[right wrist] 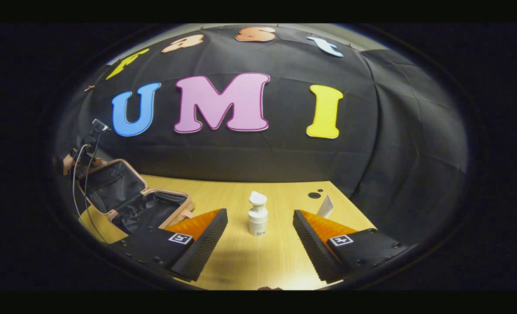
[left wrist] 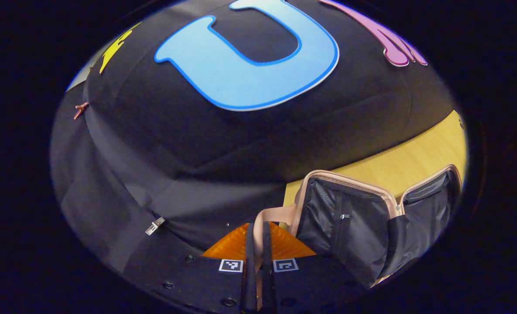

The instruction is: First open the suitcase, pack the skin care products into it, and then close the suitcase.

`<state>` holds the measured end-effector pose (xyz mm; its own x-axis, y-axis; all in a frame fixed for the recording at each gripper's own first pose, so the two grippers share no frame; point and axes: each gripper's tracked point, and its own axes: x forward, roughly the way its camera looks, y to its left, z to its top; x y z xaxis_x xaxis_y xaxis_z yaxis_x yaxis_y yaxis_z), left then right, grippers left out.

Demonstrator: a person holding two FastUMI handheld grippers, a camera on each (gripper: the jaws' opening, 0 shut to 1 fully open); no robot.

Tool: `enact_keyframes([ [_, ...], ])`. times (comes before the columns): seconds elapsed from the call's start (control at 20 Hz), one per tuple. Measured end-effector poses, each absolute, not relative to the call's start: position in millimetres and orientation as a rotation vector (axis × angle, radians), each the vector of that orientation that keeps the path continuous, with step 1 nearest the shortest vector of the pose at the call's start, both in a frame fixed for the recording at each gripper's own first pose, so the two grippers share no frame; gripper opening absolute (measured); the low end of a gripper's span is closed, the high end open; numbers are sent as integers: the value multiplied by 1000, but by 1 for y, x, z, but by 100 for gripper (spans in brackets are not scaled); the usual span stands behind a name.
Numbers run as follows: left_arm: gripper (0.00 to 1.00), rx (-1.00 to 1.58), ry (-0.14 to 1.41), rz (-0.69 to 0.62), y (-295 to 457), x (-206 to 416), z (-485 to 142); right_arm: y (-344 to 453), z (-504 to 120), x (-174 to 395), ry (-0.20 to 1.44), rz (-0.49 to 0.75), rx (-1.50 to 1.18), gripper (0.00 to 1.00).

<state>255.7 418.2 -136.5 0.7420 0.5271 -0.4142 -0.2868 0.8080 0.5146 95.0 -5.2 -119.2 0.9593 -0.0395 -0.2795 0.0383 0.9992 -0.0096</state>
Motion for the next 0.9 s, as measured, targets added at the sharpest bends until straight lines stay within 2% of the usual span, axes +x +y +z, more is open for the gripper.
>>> enact_keyframes([
  [0.05,11,462,615,449,426,257,-151,-8,-121,96,286,-57,0,97],
  [0.2,12,515,676,411,440,258,-186,-10,-128,98,297,-83,-10,97],
  [0.5,12,354,791,425,457,245,-261,-14,-135,102,303,-116,-47,97],
  [0.6,15,319,796,406,465,239,-270,-18,-136,101,299,-125,-66,97],
  [0.65,20,325,782,428,471,234,-263,-21,-138,100,303,-132,-74,97],
  [0.75,20,342,688,438,478,234,-230,-31,-139,99,301,-149,-69,96],
  [0.8,25,349,662,423,476,232,-212,-34,-140,100,300,-148,-60,97],
  [0.9,72,366,599,365,451,226,-179,-50,-144,101,308,-175,-59,97],
])
